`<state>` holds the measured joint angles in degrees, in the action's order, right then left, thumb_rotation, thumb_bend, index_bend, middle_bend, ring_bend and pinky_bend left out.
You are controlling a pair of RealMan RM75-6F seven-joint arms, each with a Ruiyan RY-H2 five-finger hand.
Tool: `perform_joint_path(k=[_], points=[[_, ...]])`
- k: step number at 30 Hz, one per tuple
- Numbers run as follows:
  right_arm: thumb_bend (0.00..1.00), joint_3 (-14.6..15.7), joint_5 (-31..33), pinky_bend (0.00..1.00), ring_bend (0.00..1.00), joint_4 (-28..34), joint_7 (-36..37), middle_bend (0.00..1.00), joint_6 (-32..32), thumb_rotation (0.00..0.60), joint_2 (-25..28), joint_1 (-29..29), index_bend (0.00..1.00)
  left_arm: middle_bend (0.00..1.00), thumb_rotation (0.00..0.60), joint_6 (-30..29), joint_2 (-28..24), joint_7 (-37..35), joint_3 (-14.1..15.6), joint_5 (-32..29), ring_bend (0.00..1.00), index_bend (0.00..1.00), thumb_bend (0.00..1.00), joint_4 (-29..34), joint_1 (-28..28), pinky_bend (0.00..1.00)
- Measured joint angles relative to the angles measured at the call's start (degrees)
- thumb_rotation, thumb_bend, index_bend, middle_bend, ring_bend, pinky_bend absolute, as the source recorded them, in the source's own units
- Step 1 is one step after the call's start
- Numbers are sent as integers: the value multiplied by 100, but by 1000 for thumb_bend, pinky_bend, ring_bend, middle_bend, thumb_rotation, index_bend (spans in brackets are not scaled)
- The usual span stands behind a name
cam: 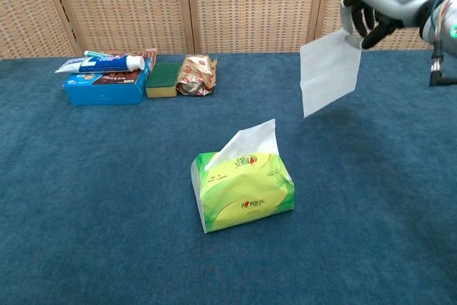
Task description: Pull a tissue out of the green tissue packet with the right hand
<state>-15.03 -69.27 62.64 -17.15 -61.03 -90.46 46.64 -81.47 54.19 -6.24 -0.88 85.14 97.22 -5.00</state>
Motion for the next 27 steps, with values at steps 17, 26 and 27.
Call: perform_joint_path(k=[17, 26, 27], points=[[0, 411, -888, 17, 0, 1713, 1528, 0, -1017, 600, 1224, -1013, 0, 0, 600, -163, 0, -33, 65, 184, 0, 0, 0, -21, 70, 0], [0, 1176, -1587, 16, 0, 2238, 1859, 0, -2412, 600, 1907, -2378, 0, 0, 600, -438, -12, -178, 111, 359, 0, 0, 0, -41, 198, 0], [0, 1227, -1618, 16, 0, 2208, 1939, 0, -2532, 600, 1914, -2494, 0, 0, 600, -453, -13, -178, 113, 368, 0, 0, 0, -34, 205, 0]])
